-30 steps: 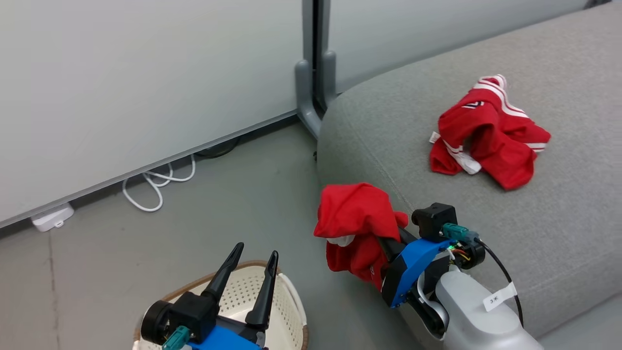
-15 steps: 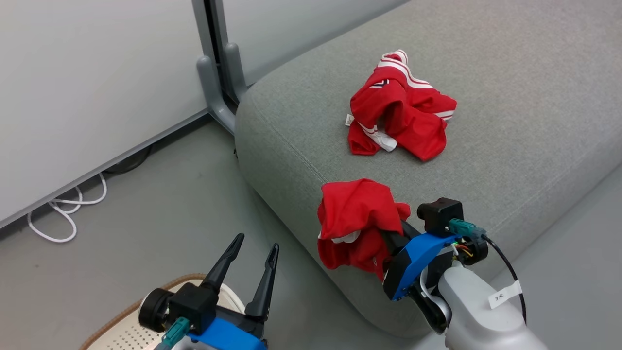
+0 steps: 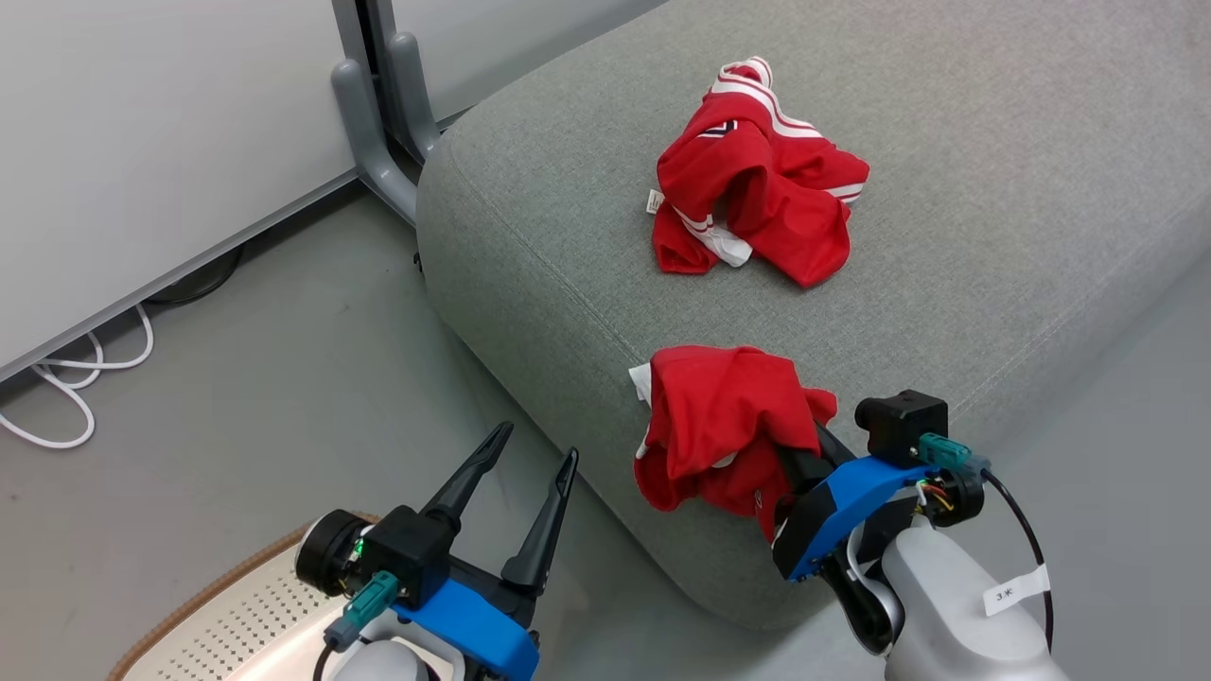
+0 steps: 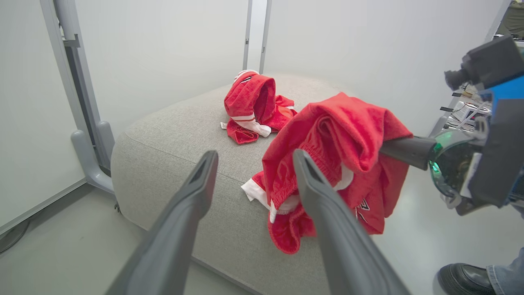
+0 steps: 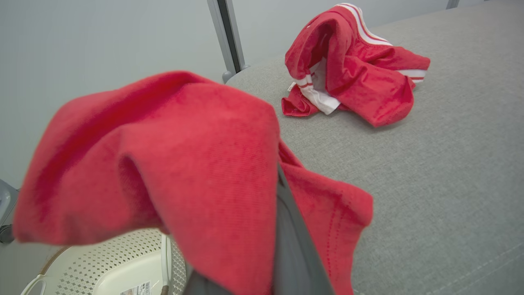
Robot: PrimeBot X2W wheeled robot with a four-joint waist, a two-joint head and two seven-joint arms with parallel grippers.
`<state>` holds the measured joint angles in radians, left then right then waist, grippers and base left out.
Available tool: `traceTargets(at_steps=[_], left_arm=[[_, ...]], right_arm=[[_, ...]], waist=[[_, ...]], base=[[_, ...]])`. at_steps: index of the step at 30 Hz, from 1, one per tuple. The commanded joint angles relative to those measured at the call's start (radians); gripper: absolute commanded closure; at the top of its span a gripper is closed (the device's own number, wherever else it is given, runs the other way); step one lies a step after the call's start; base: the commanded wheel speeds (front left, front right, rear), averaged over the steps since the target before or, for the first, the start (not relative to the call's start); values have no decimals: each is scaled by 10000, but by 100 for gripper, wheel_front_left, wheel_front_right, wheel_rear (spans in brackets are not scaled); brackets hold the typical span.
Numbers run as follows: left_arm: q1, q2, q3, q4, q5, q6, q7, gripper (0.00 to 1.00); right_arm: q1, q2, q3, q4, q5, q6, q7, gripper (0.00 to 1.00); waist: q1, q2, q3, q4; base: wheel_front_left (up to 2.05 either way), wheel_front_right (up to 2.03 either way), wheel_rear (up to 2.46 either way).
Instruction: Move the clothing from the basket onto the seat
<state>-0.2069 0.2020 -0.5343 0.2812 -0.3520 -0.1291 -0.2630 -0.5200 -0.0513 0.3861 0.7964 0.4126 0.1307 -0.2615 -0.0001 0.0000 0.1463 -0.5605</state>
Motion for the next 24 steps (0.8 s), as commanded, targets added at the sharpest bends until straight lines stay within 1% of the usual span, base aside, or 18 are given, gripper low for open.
traceTargets(at_steps=[1,8,15,19,24], left_arm=[[-153,53,-31,20,-20,-16,-25,0],[-124,36,-78,-17,-48,-16,-27,0],[14,185,70,-217,83,-16,-27,0],[93,335,184,-382,235,-17,-26,0],[208,691,487,-912,494,-17,-26,0]], right_arm=[[105,17,-35,-50,-69,1,-51,100],[165,17,-127,-213,-27,1,-51,100],[-338,15,-421,-352,222,1,-51,100],[-988,-10,-834,-374,74,1,-51,100],[-2460,-506,-1340,-379,438,1,15,100]], waist=[[1,0,0,3],[1,0,85,21],[1,0,357,19],[1,0,632,-12],[1,0,1349,-79]], base=[[0,0,0],[0,0,0],[0,0,0],[0,0,0],[0,0,0]])
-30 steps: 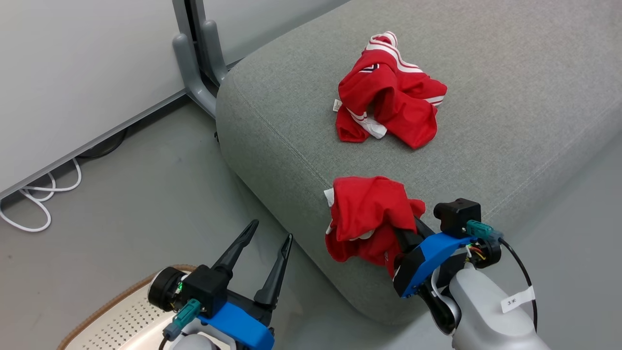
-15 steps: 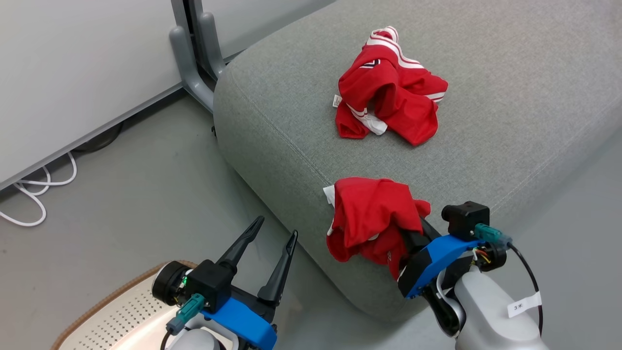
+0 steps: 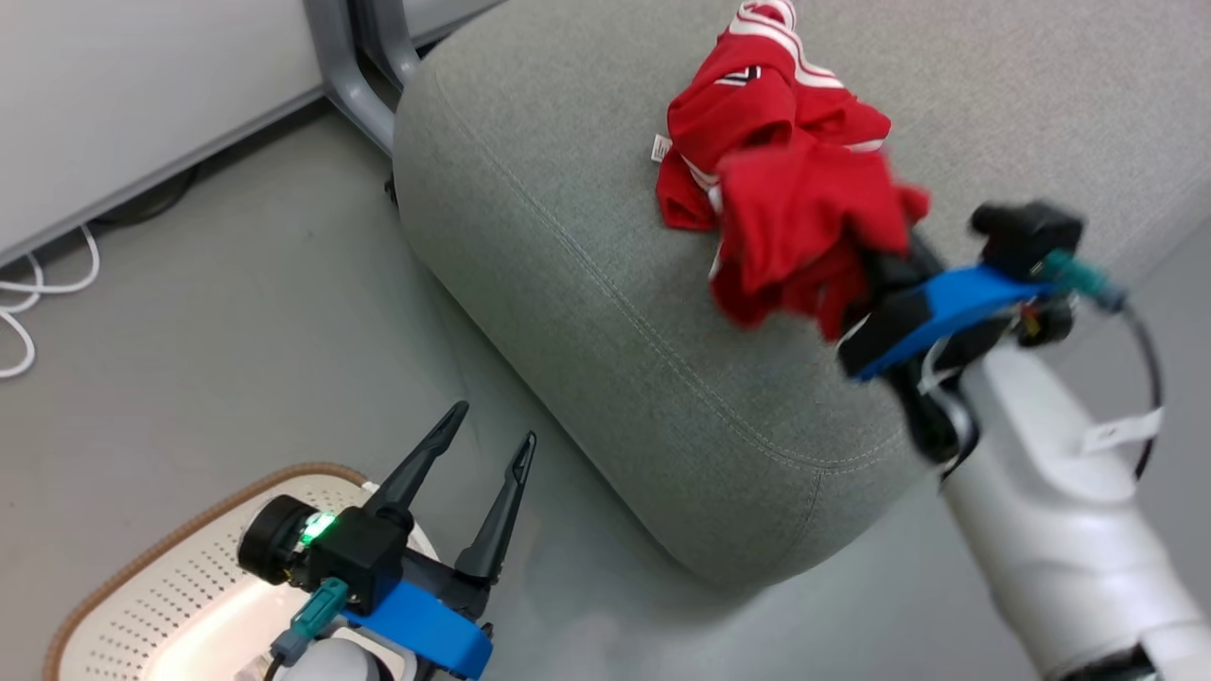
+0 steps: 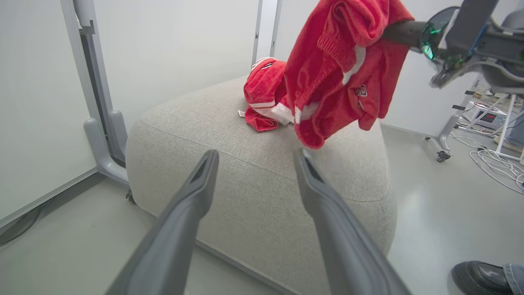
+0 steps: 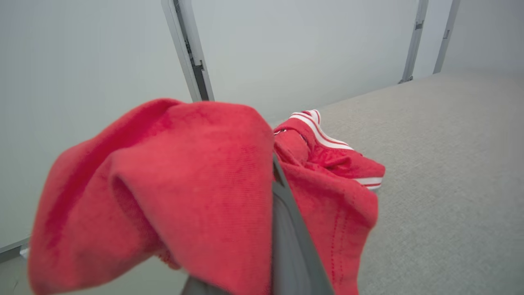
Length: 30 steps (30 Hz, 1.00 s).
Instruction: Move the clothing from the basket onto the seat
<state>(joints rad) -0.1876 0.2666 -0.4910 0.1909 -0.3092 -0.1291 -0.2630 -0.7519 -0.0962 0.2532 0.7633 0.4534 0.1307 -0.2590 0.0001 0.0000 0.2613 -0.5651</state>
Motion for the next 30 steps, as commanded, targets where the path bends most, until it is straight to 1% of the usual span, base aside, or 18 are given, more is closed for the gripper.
traceTargets(at_steps=[1,3,4,7,11,15,17,22,27,30], left_arm=[[44,124,107,-149,104,-17,-27,0],[45,310,122,-375,204,-17,-26,0],[-6,387,105,-463,270,-17,-26,0],[-269,618,160,-754,438,-16,-27,0],[-608,937,50,-1155,606,-17,-16,0],[-1032,1263,-44,-1612,766,-14,136,0],[-1278,1353,-14,-1899,855,0,252,0],[-1814,1534,70,-2581,1082,85,510,0],[-1945,1763,166,-3100,1174,177,692,0],[-1884,1862,223,-3273,1162,243,750,0]], right_arm=[[-420,-183,-111,-55,115,1,38,100],[-940,-556,-379,-58,298,1,75,100],[-1193,-854,-508,-34,249,1,123,100],[-1894,-1413,-861,-96,231,1,197,100],[-2678,-2271,-1639,-168,177,1,259,100],[-3344,-2945,-2509,-211,229,1,182,100],[-3569,-3135,-2915,-186,262,1,135,100],[-3903,-3193,-3449,142,262,1,44,100],[-3952,-2907,-3596,817,-65,1,-33,100],[-3861,-2539,-3596,1176,-211,1,-56,100]], waist=[[-1,0,359,-44],[-1,0,685,43],[-1,0,881,136],[-1,0,1444,380],[-1,0,2203,709],[-1,0,2925,1107],[-1,0,3352,1291],[-1,0,4307,1630],[-1,0,4881,1831],[-1,0,5081,1889]], base=[[0,0,0],[0,0,0],[0,0,0],[0,0,0],[0,0,0],[0,0,0],[0,0,0],[0,0,0],[0,0,0],[0,0,0]])
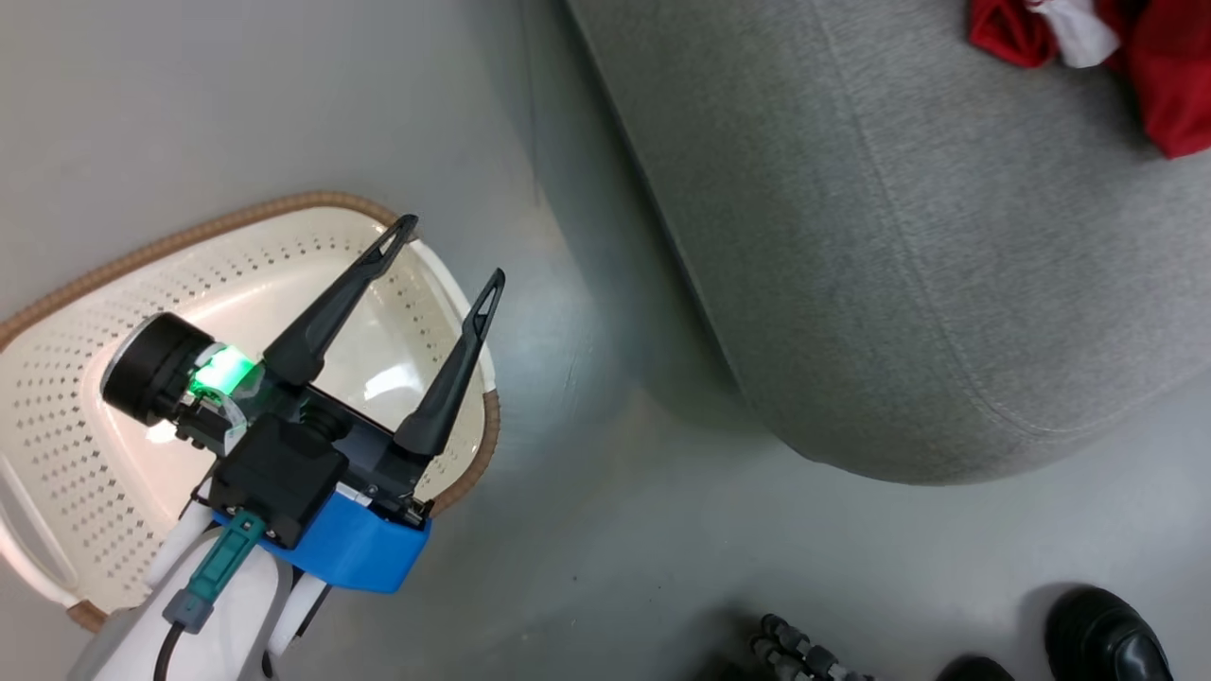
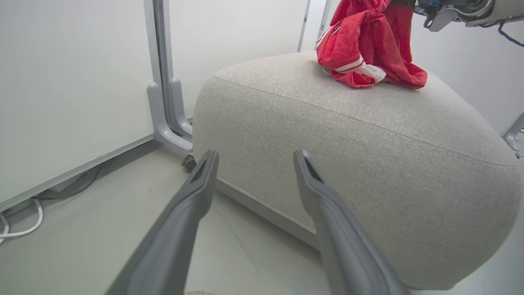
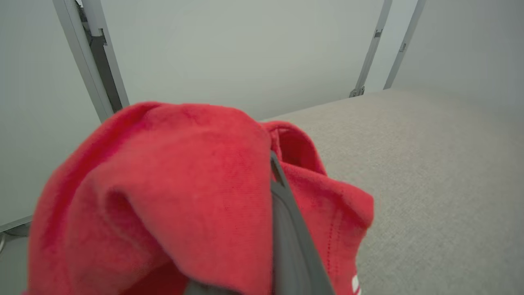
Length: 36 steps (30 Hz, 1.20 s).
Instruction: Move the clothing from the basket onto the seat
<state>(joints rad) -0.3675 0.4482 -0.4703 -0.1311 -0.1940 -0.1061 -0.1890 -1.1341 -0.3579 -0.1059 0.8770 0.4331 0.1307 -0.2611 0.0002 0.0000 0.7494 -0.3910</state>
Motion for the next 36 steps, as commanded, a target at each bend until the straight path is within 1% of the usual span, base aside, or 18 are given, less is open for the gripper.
traceTargets(at_steps=[1,3,11,12,13,14,15,16,17,21,26,30,32,36], left_arm=[[-55,72,36,-92,-1,49,3,0],[-4,100,54,-134,-24,79,-16,0],[-157,67,72,-37,-73,144,-156,0],[-150,43,58,10,-68,150,-182,0],[-148,13,24,61,-82,142,-209,0],[-150,-19,-9,111,-98,139,-245,0],[-157,-50,-51,173,-118,134,-262,0],[-167,-83,-90,247,-142,126,-287,0],[-188,-120,-117,323,-154,111,-331,0],[-233,-259,-224,728,-230,75,-467,0],[-211,-563,-425,1383,-363,16,-653,0],[-122,-940,-498,1918,-520,-11,-742,0],[-44,-1145,-504,2170,-588,-39,-763,0],[311,-1638,-287,2439,-728,-78,-766,0]], right_arm=[[-21,181,-5,161,-13,1,-39,100],[35,284,-24,269,-55,1,-46,100],[179,348,-111,281,-291,1,-53,100],[197,362,-92,294,-318,1,-53,96],[222,370,-73,310,-365,1,-53,74],[252,382,-58,323,-386,1,-53,58],[293,395,-45,337,-392,1,-54,34],[350,398,-36,347,-421,1,-54,15],[399,394,-26,353,-440,1,-54,0],[662,490,71,435,-244,1,-53,0],[1130,322,293,533,-83,1,-54,0],[1637,267,669,487,0,1,-54,0],[1872,130,894,446,17,1,-51,0],[2441,1,1402,406,65,1,-46,0]], waist=[[-2,0,241,156],[-2,0,279,179],[-2,0,224,264],[-2,0,186,264],[-2,0,142,267],[-2,0,98,271],[-2,0,41,281],[-2,0,-27,298],[-2,0,-96,318],[-2,0,-422,411],[-2,0,-1101,670],[-2,0,-1778,939],[-2,0,-2129,1080],[-2,0,-2987,1349]], base=[[0,0,0],[0,0,0],[0,0,0],[0,0,0],[0,0,0],[0,0,0],[0,0,0],[0,0,0],[0,0,0],[0,0,0],[0,0,0],[0,0,0],[0,0,0],[0,0,0]])
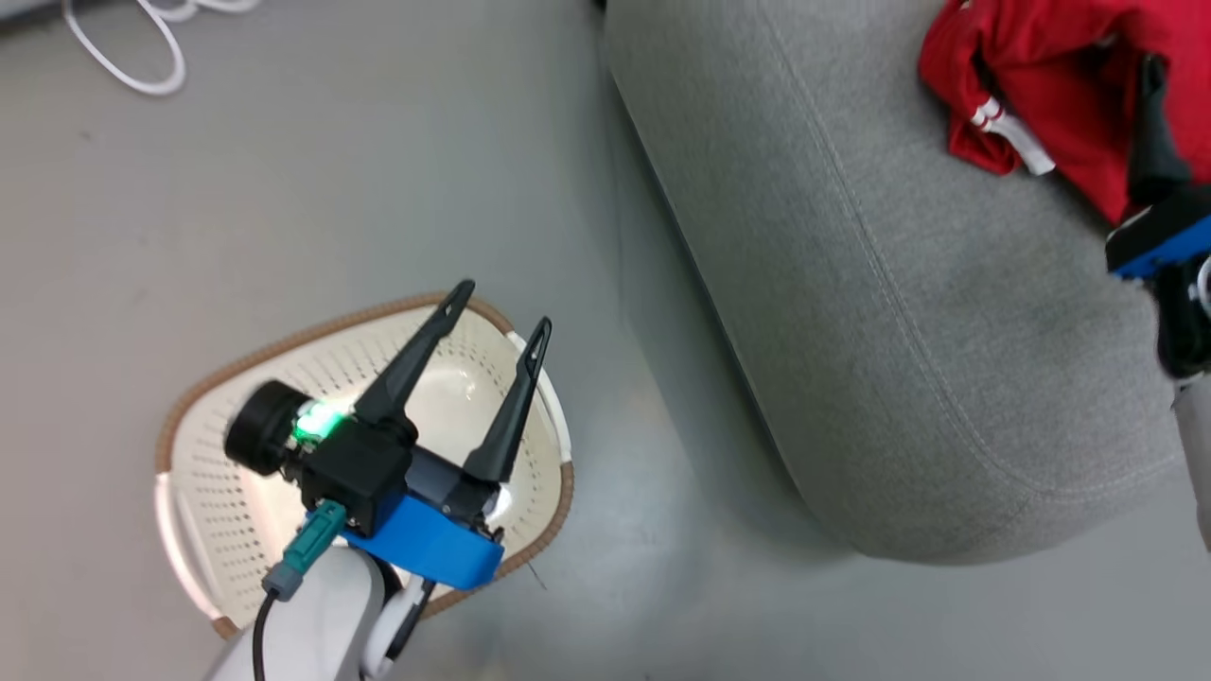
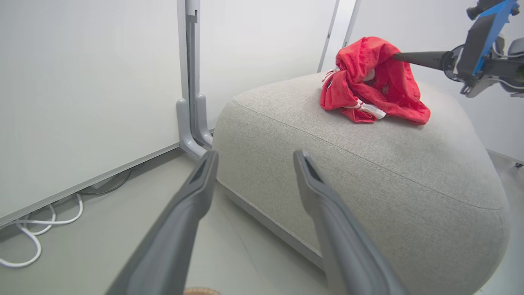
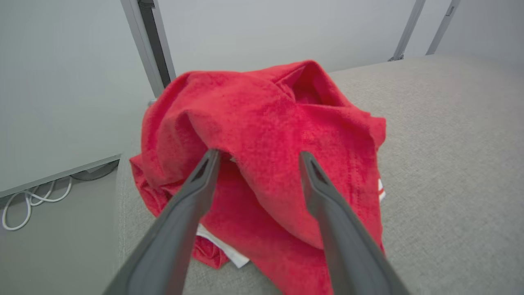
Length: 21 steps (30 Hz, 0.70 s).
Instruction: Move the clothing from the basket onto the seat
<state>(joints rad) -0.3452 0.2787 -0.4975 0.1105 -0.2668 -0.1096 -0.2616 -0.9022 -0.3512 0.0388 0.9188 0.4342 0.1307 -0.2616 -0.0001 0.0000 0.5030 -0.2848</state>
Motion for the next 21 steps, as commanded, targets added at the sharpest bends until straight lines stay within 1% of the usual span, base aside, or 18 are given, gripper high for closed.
traceTargets(at_steps=[1,6,10,15,21], left_arm=[[208,-82,64,74,-38,-63,-42,0],[916,-678,412,448,-146,-126,-44,0],[1479,-1120,927,788,-154,-139,-47,0],[2159,-1555,1496,1154,-94,-176,-47,0],[2580,-1825,1934,1461,-141,-214,-46,0]], right_arm=[[263,-121,76,-44,91,1,-37,0],[1087,-295,606,-268,118,1,-11,0],[1811,-343,1074,-627,69,1,-9,0],[2807,-158,1490,-1217,2,1,-13,0],[4163,93,1622,-2203,218,1,76,0]], waist=[[1,0,-731,359],[1,0,-1780,731],[1,0,-2566,945],[1,0,-3498,1245],[1,0,-4281,1777]], base=[[0,0,0],[0,0,0],[0,0,0],[0,0,0],[0,0,0]])
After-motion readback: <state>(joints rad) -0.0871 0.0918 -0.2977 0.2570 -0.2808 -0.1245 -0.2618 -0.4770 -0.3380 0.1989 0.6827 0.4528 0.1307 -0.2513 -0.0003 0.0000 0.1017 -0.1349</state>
